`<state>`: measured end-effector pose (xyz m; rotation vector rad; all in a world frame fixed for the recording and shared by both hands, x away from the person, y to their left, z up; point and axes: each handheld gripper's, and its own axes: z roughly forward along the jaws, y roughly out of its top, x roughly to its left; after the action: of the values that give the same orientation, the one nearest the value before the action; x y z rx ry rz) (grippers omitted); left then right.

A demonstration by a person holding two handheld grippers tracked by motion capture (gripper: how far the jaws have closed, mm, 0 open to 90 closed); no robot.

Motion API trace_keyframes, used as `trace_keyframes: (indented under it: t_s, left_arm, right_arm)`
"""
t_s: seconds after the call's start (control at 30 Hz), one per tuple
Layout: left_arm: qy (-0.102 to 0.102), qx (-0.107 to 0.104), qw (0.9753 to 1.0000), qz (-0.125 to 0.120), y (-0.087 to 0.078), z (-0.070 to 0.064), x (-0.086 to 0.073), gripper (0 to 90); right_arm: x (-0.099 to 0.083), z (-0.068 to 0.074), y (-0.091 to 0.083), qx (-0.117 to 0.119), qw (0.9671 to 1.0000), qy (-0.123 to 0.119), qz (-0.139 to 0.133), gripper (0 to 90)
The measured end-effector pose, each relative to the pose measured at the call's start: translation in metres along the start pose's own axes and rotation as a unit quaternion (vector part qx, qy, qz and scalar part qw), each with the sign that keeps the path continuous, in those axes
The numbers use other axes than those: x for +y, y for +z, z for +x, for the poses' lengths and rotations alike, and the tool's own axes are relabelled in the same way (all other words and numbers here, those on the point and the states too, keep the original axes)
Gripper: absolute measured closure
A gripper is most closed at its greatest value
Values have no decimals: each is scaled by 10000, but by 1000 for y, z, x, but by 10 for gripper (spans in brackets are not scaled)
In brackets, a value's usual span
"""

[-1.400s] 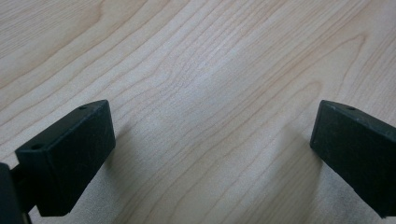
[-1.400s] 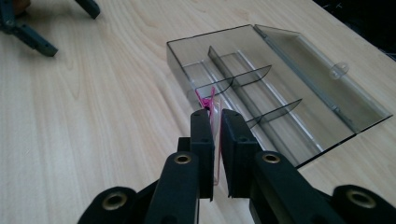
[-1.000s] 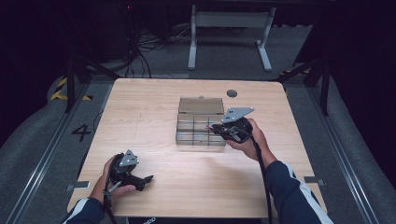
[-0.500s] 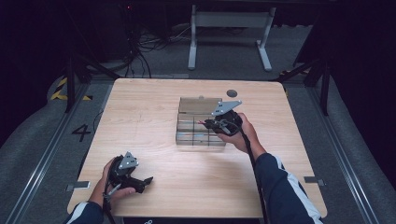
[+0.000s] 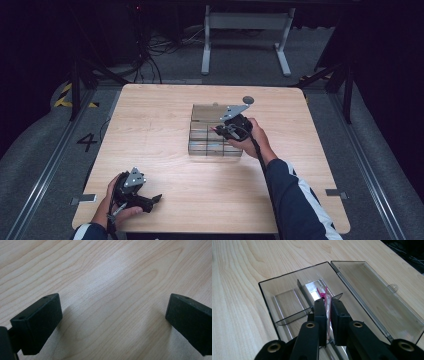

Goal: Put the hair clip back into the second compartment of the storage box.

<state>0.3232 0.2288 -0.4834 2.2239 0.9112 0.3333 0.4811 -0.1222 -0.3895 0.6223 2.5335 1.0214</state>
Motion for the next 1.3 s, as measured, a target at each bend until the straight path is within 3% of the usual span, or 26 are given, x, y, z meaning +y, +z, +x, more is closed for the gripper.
trace_keyframes:
  t_s: [0.5,1.3]
  left_arm:
    - [11,-11,10000,5,0,0,0,13]
    - [12,-11,10000,6,0,0,0,13]
  right_arm:
    - [-4,-5,26,-115,9994,155,286,845]
    - [-10,-8,38,-163,9983,323,458,842]
